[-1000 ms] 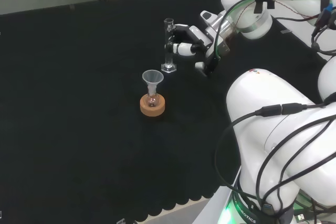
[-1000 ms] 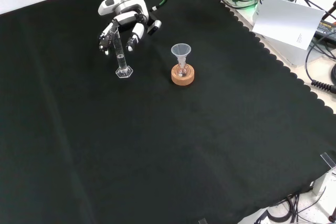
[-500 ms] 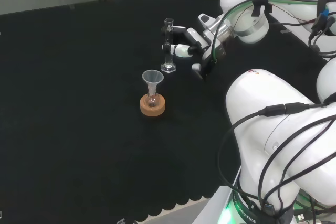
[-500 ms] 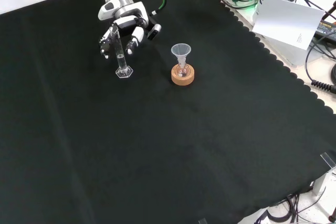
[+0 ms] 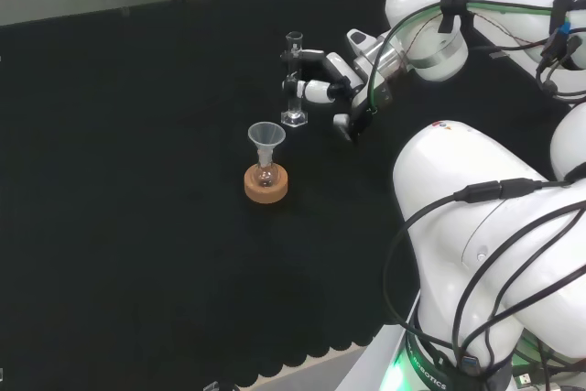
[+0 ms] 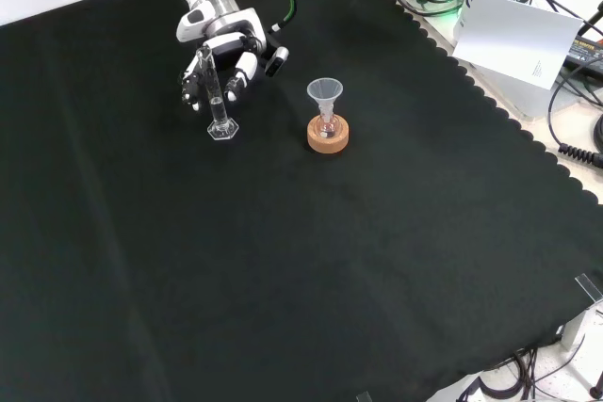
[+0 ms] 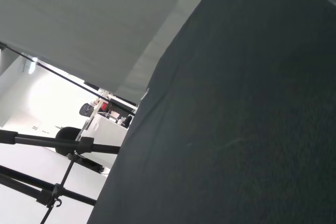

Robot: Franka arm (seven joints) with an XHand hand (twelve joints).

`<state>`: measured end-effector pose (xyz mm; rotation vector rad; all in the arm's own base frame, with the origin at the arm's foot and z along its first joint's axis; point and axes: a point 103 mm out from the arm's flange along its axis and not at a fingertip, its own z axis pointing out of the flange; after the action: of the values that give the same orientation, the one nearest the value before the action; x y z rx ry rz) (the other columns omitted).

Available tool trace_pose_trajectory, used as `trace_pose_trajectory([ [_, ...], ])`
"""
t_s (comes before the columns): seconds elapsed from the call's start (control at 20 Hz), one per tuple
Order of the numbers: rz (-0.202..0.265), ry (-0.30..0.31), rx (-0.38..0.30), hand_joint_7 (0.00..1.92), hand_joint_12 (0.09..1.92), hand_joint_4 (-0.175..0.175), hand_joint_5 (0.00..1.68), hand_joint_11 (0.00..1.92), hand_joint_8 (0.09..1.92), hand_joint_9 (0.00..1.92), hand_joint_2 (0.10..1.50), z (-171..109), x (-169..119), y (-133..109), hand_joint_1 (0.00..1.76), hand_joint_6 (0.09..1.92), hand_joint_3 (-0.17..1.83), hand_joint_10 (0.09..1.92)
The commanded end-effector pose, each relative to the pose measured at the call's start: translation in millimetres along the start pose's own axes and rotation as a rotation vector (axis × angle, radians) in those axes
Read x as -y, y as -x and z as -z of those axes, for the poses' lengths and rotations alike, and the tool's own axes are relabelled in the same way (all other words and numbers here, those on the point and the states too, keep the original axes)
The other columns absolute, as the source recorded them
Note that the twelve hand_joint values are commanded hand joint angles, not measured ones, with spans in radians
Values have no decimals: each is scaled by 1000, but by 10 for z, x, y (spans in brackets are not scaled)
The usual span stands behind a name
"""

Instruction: Pick up the graduated cylinder.

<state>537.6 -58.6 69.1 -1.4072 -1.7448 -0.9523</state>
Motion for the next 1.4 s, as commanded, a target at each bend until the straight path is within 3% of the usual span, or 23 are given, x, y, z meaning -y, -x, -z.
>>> trace_pose_trajectory([
  [0.05, 3, 7, -7, 598, 1226, -2, 672, 513, 544, 801, 1036, -19, -15, -5, 1067, 237, -175, 448],
  [0.55, 16, 37, -44, 618, 1188, 6, 618, 578, 545, 864, 1063, -16, -37, -11, 1066, 506, -175, 398],
  [1.0, 37, 46, -49, 624, 1176, 6, 602, 606, 548, 884, 1068, -8, -56, -57, 1067, 554, -175, 388],
  [1.4, 23, 78, -54, 670, 1112, 19, 671, 716, 567, 968, 1090, -36, -27, -49, 1106, 628, -175, 360],
])
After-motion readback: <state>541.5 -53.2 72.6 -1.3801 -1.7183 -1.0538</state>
